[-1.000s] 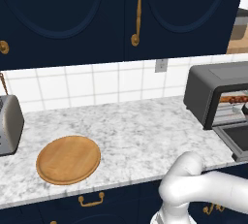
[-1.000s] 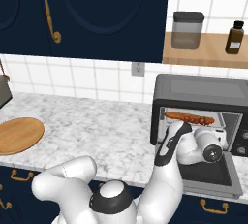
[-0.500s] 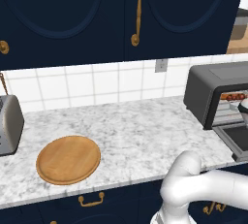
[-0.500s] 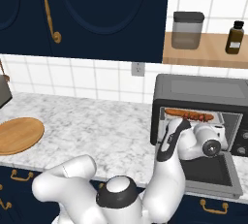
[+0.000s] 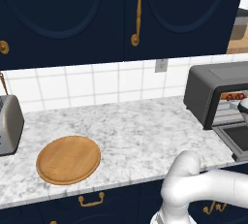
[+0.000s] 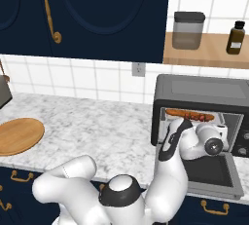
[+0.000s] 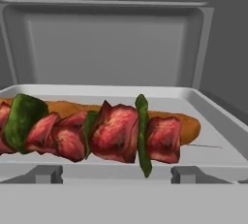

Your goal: Pick up the kebab skewer and baguette bread, and place them inside the toaster oven. Close the toaster oven door and start by setting the timer.

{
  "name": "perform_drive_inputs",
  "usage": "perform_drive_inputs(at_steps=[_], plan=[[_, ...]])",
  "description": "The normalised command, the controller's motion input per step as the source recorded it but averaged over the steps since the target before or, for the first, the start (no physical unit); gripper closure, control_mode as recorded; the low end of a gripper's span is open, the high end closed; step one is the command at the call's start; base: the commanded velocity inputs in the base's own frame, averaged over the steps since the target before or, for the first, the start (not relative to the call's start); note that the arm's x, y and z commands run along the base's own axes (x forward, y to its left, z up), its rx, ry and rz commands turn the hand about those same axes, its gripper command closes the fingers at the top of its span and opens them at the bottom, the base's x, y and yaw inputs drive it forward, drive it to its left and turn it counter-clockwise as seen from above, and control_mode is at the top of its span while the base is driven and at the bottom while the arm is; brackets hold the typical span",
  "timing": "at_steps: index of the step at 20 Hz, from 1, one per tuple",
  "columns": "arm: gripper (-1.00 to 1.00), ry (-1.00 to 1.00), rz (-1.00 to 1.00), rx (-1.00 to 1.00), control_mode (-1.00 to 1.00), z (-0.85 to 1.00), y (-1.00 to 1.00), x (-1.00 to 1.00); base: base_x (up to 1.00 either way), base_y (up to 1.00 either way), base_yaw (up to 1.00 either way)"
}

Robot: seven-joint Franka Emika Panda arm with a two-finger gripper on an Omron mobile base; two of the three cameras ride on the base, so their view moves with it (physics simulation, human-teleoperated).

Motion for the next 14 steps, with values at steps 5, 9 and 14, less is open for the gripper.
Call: perform_drive_inputs(at_steps=[5,9,14], plan=[[-1.0,0.12,0.0,0.0,-1.0,0.0,0.0,-0.13,0.0,0.0,0.0],[-1.0,0.0,0.0,0.0,-1.0,0.0,0.0,-0.35,0.0,0.0,0.0],[-1.0,0.0,0.0,0.0,-1.0,0.0,0.0,-0.44,0.0,0.0,0.0]])
